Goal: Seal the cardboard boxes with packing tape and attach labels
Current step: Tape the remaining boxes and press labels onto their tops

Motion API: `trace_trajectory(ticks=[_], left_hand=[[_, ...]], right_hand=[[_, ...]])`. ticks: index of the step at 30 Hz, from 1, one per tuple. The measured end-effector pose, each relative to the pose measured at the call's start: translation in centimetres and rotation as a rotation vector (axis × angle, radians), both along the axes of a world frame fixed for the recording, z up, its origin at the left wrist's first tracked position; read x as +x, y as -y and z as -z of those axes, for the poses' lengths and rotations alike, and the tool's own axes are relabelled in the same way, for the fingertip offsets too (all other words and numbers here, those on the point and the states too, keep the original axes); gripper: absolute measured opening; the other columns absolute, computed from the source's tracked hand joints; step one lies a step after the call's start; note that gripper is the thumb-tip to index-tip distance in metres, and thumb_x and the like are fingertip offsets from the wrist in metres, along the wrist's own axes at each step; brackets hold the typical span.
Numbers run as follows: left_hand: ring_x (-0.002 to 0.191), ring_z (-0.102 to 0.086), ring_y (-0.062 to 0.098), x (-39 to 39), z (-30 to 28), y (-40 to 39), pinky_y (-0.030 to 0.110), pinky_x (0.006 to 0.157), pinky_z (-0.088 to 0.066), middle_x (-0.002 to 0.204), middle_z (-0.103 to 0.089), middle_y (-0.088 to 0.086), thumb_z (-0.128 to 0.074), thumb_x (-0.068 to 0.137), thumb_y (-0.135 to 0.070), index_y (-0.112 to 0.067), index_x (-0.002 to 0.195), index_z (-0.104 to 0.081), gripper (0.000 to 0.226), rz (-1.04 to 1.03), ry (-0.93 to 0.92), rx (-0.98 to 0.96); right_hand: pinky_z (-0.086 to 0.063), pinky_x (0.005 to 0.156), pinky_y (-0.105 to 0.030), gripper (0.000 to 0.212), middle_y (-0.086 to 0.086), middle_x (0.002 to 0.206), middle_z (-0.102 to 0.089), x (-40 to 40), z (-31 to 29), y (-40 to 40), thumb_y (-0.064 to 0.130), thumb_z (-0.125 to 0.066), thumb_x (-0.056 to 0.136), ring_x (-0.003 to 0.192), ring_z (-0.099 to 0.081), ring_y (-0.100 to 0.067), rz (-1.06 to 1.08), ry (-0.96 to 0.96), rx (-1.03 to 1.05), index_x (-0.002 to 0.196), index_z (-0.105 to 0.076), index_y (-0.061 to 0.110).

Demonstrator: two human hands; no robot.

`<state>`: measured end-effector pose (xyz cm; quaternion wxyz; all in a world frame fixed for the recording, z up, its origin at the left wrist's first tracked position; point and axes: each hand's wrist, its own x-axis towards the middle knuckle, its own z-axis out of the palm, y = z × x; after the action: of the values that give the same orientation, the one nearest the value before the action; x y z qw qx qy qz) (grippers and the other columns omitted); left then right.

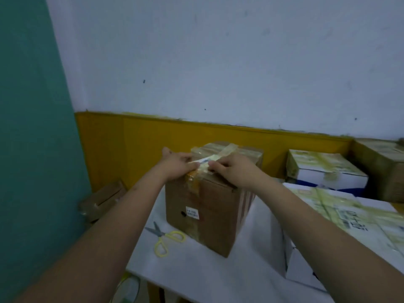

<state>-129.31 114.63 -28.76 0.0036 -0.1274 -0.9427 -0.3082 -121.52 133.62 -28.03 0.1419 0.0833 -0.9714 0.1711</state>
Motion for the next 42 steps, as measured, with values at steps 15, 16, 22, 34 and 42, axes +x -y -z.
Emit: trace_trajectory(ticks=[15,16,22,34,42], left_hand=[[0.150,-0.022,0.035,-7.6,-1.1,-4.3,0.053,0.119,-0.027,0.168,-0.013,0.001,-0.055,0.081,-0.077,-0.030,0.161,-0.005,0.105,0.063,0.243,-0.216],[0.150,-0.023,0.036,-7.6,-1.1,-4.4,0.052,0.118,-0.028,0.168,-0.013,0.003,-0.056,0.082,-0.075,-0.029,0.161,-0.007,0.104,0.058,0.235,-0.212],[0.154,-0.011,0.029,-7.3,-1.6,-2.1,0.051,0.119,-0.024,0.169,-0.003,-0.004,-0.059,0.073,-0.079,-0.032,0.161,-0.012,0.110,0.096,0.376,-0.089],[0.104,-0.064,0.016,-1.8,1.0,4.0,0.036,0.093,-0.052,0.117,-0.066,-0.003,-0.054,0.100,-0.047,-0.023,0.126,-0.062,0.036,-0.038,0.221,0.438],[0.090,-0.060,0.024,10.0,13.2,15.4,0.031,0.069,-0.042,0.087,-0.061,0.000,-0.066,0.092,-0.022,-0.010,0.097,-0.060,0.014,-0.740,-0.176,0.537]], right_hand=[[-0.036,0.113,-0.048,0.115,-0.012,0.165,0.014,-6.4,1.0,-5.1,0.056,-0.076,0.079,0.149,-0.017,-0.039,0.449,0.347,-0.660,0.158,0.004,0.031],[-0.036,0.113,-0.048,0.116,-0.013,0.165,0.013,-6.5,1.0,-5.0,0.055,-0.077,0.078,0.149,-0.018,-0.039,0.450,0.340,-0.667,0.158,0.005,0.033],[-0.057,0.079,-0.040,0.149,-0.010,0.149,-0.042,-3.4,2.7,-4.9,0.064,-0.085,0.055,0.105,-0.058,-0.027,0.391,0.387,-0.886,0.150,0.026,0.037],[-0.035,0.104,-0.031,0.062,-0.011,0.157,-0.033,0.5,-1.2,-1.5,0.027,-0.069,0.091,0.142,-0.033,-0.027,0.274,0.003,-0.324,0.145,-0.045,0.012],[-0.051,0.080,-0.031,0.028,0.004,0.111,-0.070,5.1,2.0,12.5,0.024,-0.051,0.093,0.089,-0.064,-0.011,-0.283,-0.399,-0.343,0.114,-0.070,0.022]])
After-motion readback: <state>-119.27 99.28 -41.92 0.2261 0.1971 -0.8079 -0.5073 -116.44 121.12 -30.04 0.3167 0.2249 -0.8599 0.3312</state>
